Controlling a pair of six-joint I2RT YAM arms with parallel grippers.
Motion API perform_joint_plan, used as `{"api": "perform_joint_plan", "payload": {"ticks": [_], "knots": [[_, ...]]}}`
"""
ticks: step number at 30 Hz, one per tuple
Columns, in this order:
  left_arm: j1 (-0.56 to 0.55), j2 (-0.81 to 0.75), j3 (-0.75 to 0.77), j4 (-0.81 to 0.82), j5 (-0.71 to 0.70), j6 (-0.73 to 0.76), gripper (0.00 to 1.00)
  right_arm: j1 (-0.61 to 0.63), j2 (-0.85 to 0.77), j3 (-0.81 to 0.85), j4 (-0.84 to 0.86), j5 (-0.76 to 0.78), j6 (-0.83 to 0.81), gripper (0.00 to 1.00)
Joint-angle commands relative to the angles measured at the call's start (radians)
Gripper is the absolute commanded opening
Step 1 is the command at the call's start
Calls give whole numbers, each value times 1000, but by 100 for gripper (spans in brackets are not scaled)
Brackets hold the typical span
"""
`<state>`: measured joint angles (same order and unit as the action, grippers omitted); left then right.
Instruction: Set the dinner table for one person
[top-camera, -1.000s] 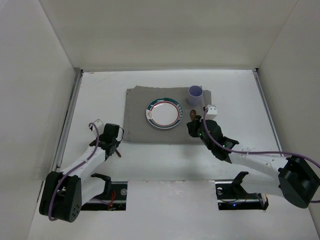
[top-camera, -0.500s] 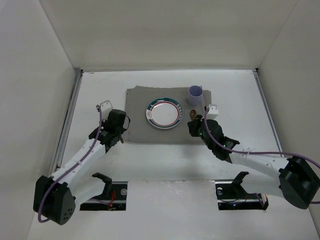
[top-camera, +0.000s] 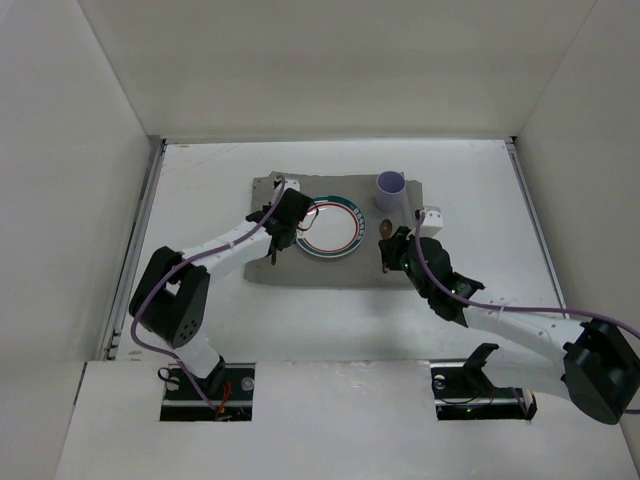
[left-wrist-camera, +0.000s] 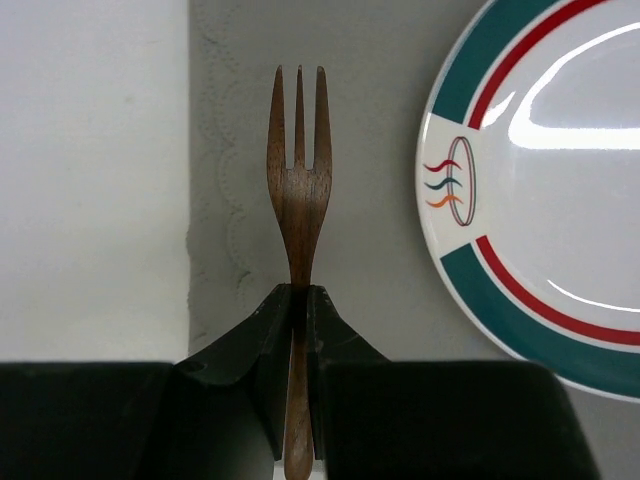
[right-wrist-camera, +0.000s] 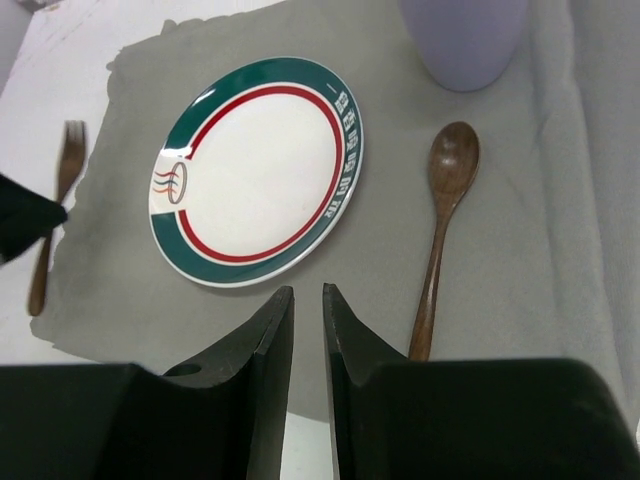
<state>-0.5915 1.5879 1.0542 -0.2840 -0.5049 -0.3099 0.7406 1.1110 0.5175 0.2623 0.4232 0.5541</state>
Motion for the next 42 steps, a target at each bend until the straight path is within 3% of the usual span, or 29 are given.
{"api": "perform_joint_plan", "payload": {"ticks": [1,13,24,42], "knots": [[-15,52,56,2,15,106,2,-8,-25,6,41,19,1,24],[17,129,-14,106,85,54,2,-39,-20,-1,38,11,12,26],[32,126,-65,103,88,43,3,-57,7,3,38,6,15,27],[52,159,-31,135,54,77,4,-62,18,4,38,3,15,27]]}}
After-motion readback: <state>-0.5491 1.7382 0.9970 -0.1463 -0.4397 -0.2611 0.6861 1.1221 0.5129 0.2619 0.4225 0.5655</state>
